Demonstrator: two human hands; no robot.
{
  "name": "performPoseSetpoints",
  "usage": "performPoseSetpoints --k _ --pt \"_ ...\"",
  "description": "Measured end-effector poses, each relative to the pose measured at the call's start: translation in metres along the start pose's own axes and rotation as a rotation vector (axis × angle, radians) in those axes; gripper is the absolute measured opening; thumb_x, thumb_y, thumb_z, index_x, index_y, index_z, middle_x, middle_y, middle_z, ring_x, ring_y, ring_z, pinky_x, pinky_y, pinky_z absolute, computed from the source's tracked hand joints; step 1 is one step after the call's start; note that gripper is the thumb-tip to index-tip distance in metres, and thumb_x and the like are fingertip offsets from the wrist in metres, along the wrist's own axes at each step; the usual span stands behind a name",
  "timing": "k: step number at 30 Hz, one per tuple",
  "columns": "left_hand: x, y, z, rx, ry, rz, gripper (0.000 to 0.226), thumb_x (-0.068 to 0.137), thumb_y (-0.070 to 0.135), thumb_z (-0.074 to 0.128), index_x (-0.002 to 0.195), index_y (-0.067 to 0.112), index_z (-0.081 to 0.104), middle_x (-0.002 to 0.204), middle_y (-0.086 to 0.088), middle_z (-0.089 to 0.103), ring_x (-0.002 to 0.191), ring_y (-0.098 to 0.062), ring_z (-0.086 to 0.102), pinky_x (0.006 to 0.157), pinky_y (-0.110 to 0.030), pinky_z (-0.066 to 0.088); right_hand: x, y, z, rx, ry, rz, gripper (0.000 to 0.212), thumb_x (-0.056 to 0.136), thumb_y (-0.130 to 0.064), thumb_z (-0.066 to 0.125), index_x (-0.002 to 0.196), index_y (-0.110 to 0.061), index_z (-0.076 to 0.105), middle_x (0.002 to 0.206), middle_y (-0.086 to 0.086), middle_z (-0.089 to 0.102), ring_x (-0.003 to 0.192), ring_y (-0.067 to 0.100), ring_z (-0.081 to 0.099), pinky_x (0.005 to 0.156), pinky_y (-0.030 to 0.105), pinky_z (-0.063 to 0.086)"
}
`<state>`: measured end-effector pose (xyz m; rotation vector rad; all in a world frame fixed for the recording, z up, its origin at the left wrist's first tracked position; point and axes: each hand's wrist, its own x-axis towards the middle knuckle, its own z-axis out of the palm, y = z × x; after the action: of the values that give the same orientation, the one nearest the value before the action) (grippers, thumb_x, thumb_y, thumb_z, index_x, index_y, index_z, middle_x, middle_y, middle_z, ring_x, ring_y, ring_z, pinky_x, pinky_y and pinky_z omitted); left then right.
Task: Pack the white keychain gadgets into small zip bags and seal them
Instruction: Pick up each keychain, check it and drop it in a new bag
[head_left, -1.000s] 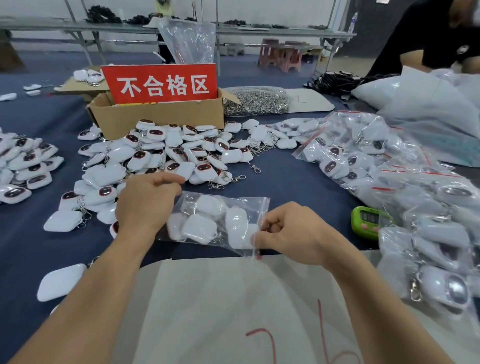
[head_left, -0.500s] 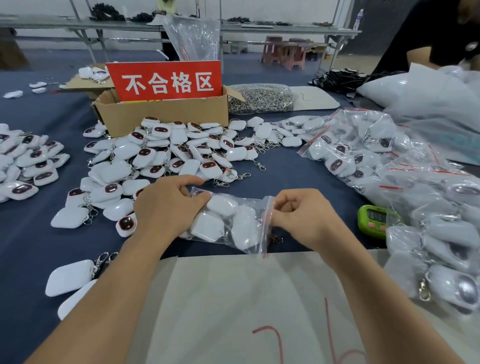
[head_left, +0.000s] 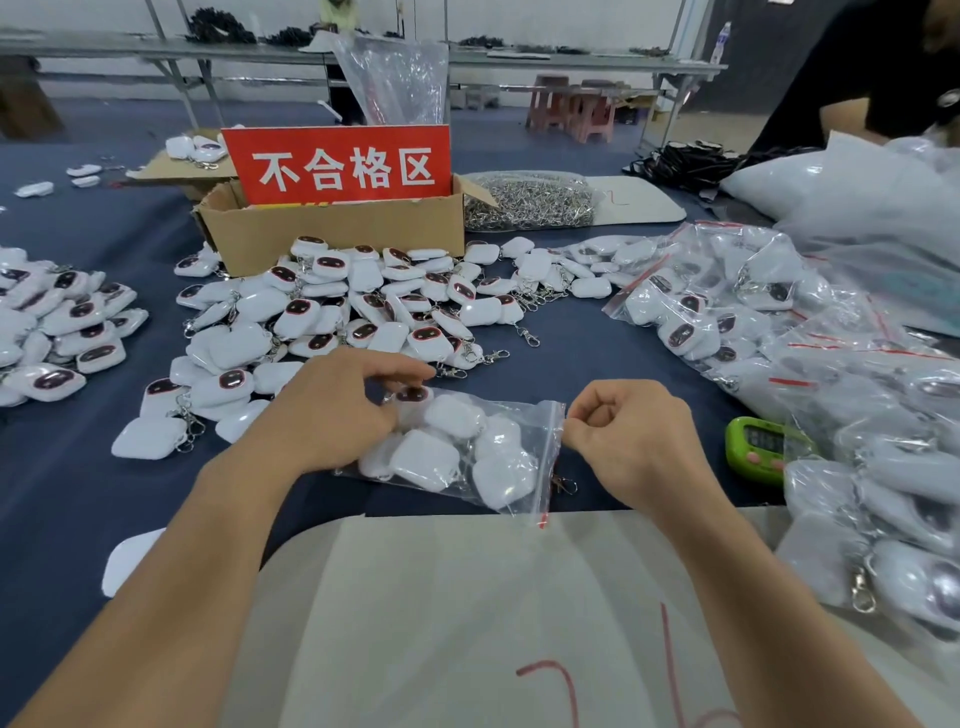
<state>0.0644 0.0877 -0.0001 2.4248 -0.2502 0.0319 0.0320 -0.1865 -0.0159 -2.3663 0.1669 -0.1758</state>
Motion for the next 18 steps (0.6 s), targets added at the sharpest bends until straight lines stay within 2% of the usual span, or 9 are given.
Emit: performPoseSetpoints --k 2,3,6,9,14,16,18 --pt "-0.0009 0.0001 -0.0005 -0.199 -0.018 0.006 0.046 0.083 0.011 0.077 0.109 0.049 0.076 0.103 0.033 0.072 0.081 0.018 0.06 0.084 -0.021 0.046 -0.0002 0.0001 -0.0002 0.004 0.005 -0.009 0.02 0.081 -0.02 0.076 0.063 -0.022 0.069 0.048 -0.012 0.061 0.052 0.0 0.053 0.052 0.007 0.037" --pt "-0.001 -0.0002 -0.0002 -0.256 -0.034 0.008 0.048 0.083 0.006 0.076 0.109 0.046 0.077 0.104 0.031 0.073 0.088 0.018 0.062 0.087 -0.022 0.047 -0.0001 0.0001 -0.0005 0.009 0.008 -0.013 0.02 0.081 -0.02 0.075 0.063 -0.022 0.069 0.048 -0.012 0.061 0.052 0.0 0.054 0.053 0.008 0.038" --pt "-0.0005 -0.0013 0.0042 -0.189 -0.166 0.044 0.053 0.088 0.004 0.071 0.118 0.048 0.071 0.113 0.035 0.07 0.114 0.016 0.058 0.107 -0.025 0.043 -0.0004 -0.0001 -0.0006 0.018 0.01 -0.02 0.02 0.081 -0.02 0.076 0.063 -0.021 0.069 0.048 -0.012 0.061 0.052 0.001 0.053 0.053 0.008 0.038" --pt "-0.0002 -0.0029 0.0052 -0.174 -0.254 0.033 0.062 0.09 0.001 0.065 0.126 0.052 0.065 0.121 0.037 0.065 0.122 0.015 0.054 0.115 -0.033 0.04 -0.0006 -0.0003 0.0 0.019 0.001 -0.026 0.019 0.082 -0.018 0.075 0.064 -0.021 0.069 0.048 -0.011 0.061 0.05 0.001 0.052 0.052 0.007 0.038" --pt "0.0009 -0.0007 0.0038 -0.038 -0.241 0.04 0.066 0.087 0.009 0.059 0.119 0.066 0.062 0.123 0.04 0.062 0.122 0.009 0.055 0.113 -0.035 0.043 -0.002 -0.0008 0.0002 0.025 -0.008 -0.038 0.018 0.082 -0.016 0.074 0.065 -0.021 0.07 0.048 -0.01 0.061 0.048 0.002 0.051 0.05 0.008 0.038" --pt "0.0013 -0.0001 0.0061 -0.075 -0.216 0.042 0.062 0.089 0.005 0.06 0.116 0.061 0.066 0.12 0.04 0.064 0.121 0.012 0.055 0.114 -0.034 0.042 -0.0023 -0.001 -0.0003 0.027 -0.002 -0.039 0.019 0.081 -0.016 0.075 0.064 -0.021 0.07 0.048 -0.009 0.061 0.048 0.003 0.051 0.051 0.008 0.039" --pt "0.0 0.0042 0.0054 -0.259 -0.193 0.026 0.053 0.09 0.005 0.067 0.115 0.051 0.071 0.119 0.034 0.068 0.119 0.014 0.056 0.114 -0.035 0.043 -0.0023 -0.001 -0.0008 0.03 0.003 -0.042 0.019 0.081 -0.016 0.074 0.063 -0.021 0.069 0.049 -0.008 0.062 0.049 0.003 0.052 0.051 0.009 0.039"
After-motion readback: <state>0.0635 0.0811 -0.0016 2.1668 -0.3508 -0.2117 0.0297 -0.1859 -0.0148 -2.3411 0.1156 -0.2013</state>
